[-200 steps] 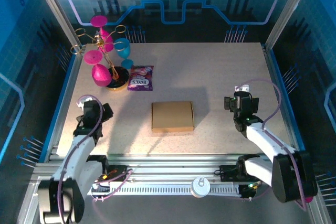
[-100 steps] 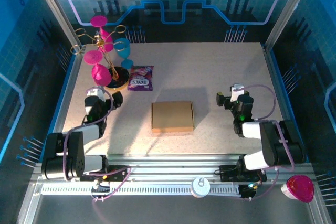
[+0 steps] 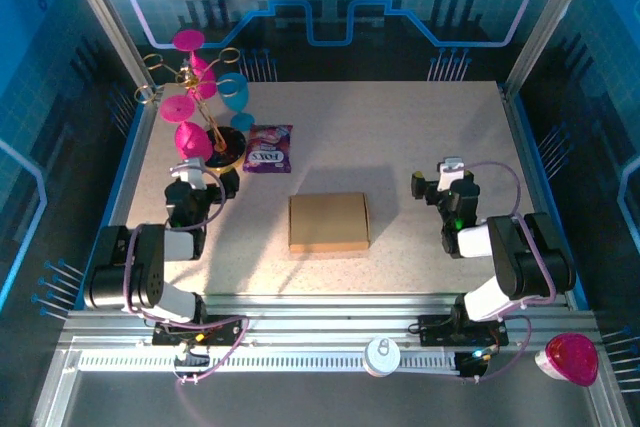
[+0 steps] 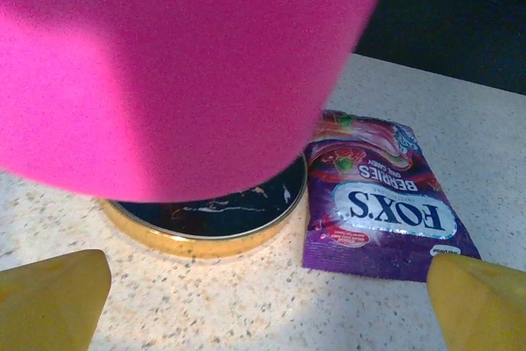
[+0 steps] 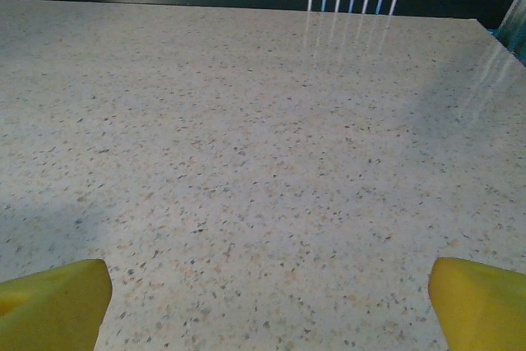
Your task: Fold the paper box
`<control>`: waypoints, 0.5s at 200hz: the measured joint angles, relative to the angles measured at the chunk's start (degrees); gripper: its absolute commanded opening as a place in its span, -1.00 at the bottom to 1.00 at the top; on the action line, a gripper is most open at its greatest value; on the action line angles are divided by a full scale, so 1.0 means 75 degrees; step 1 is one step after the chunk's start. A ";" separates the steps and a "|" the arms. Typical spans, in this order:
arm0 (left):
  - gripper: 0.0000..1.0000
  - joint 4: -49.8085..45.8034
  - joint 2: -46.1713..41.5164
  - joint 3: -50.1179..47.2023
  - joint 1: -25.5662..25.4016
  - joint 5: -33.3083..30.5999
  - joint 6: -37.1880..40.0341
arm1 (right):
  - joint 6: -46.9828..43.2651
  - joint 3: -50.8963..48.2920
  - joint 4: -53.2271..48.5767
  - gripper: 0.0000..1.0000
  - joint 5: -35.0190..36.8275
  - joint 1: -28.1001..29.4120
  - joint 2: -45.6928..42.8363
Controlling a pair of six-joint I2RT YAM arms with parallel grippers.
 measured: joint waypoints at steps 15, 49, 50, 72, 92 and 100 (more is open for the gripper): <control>0.99 -0.0017 0.0321 0.0009 -0.0131 -0.0070 0.0050 | -0.0003 0.0195 -0.0125 0.99 0.0163 0.0093 0.0003; 0.99 -0.0050 0.0326 0.0009 -0.0227 -0.0294 0.0172 | -0.0029 0.0280 -0.0259 0.99 0.0356 0.0152 0.0003; 0.98 -0.0050 0.0326 0.0009 -0.0227 -0.0294 0.0175 | -0.0029 0.0280 -0.0265 0.99 0.0356 0.0152 0.0003; 0.99 -0.0134 0.0326 0.0090 -0.0245 -0.0329 0.0219 | -0.0029 0.0280 -0.0306 0.99 0.0364 0.0152 0.0003; 0.99 -0.0204 0.0326 0.0213 -0.0297 -0.0396 0.0245 | -0.0029 0.0280 -0.0341 1.00 0.0382 0.0152 0.0003; 0.99 -0.0227 0.0326 0.0245 -0.0323 -0.0434 0.0256 | -0.0029 0.0280 -0.0341 0.99 0.0391 0.0152 0.0003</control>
